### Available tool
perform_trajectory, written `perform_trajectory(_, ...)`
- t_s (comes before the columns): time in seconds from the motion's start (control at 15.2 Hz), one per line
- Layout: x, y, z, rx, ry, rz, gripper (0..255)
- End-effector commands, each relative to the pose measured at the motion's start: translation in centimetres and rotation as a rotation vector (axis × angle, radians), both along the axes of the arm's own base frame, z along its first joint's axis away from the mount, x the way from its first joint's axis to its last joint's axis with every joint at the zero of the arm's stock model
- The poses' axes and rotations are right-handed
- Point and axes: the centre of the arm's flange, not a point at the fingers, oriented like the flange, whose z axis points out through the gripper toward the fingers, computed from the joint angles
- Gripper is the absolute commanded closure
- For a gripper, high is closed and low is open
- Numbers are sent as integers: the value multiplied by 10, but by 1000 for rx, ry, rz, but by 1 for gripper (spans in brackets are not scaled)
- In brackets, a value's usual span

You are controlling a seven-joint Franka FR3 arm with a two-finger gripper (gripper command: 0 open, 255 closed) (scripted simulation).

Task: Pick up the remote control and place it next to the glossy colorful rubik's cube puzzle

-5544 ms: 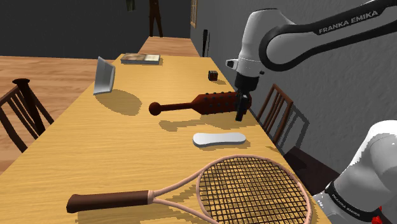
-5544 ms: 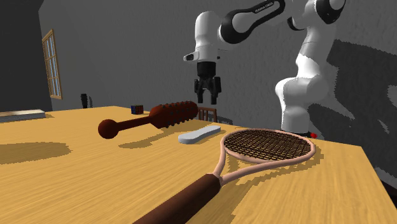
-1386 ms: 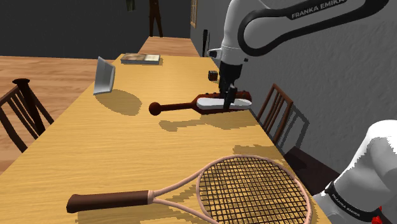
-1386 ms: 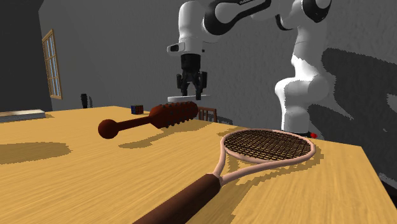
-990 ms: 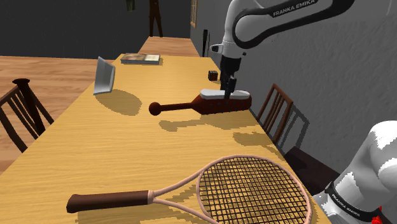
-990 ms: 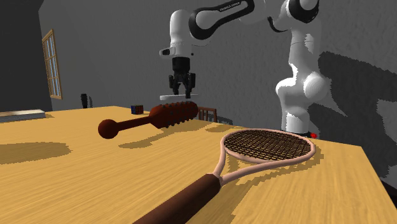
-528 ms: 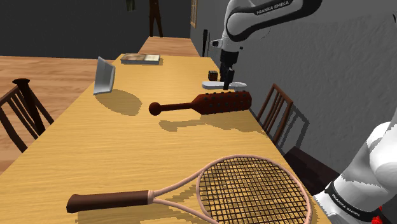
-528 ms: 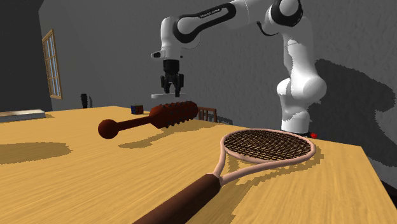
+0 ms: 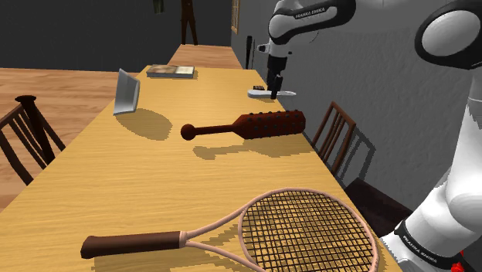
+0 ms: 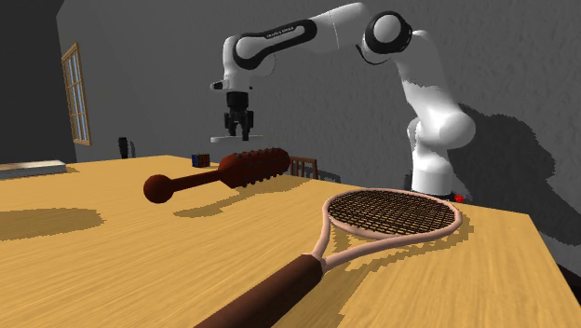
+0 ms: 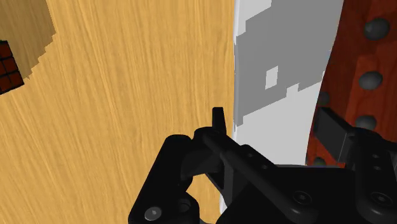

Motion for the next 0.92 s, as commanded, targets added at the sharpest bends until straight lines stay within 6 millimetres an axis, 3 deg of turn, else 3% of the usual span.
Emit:
perform_trajectory(0.0, 19, -21, 1, 0, -1, 1, 255)
perform_trajectory(0.4, 72, -74, 1, 0, -1, 1, 255)
perform_trajectory(0.86, 72, -74, -36, 0, -1, 1, 255)
